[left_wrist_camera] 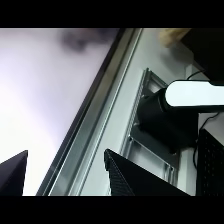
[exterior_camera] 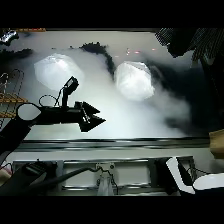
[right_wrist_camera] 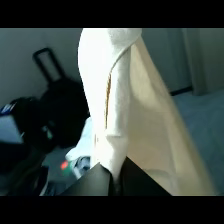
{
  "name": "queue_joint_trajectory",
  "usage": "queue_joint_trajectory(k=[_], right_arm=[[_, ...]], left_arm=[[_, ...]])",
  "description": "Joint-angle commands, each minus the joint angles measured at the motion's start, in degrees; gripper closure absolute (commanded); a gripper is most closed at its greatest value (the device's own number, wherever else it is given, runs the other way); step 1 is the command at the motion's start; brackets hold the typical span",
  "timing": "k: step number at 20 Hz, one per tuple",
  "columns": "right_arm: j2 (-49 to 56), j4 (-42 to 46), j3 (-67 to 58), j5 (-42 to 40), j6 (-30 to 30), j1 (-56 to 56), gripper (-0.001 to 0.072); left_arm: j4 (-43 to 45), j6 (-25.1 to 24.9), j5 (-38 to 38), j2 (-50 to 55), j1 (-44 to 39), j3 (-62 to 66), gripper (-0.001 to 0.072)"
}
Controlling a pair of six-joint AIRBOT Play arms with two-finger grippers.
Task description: Fold the clothes and pants, and hang the long-sleeved shirts on hangers.
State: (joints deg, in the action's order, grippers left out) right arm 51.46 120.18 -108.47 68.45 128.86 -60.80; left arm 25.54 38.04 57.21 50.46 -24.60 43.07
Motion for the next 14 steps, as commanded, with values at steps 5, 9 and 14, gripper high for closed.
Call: queue_joint_trajectory(k=[5,9,14], right_arm=[[2.0,-4.5,-0.6,-4.1,4.4,-8.9,0.0678],[2.8,-4.5,-0.6,-5.2,10.6,-11.5,0.0678],[3.6,-5.9,-0.6,-8.5,14.2,-16.9,0.0678]], left_arm=[[1.1,2.1,0.4,0.0,0.0,0.0,0.0217],[1.5,2.1,0.4,0.0,0.0,0.0,0.0217],[1.5,2.7,0.5,0.0,0.0,0.0,0.0217]])
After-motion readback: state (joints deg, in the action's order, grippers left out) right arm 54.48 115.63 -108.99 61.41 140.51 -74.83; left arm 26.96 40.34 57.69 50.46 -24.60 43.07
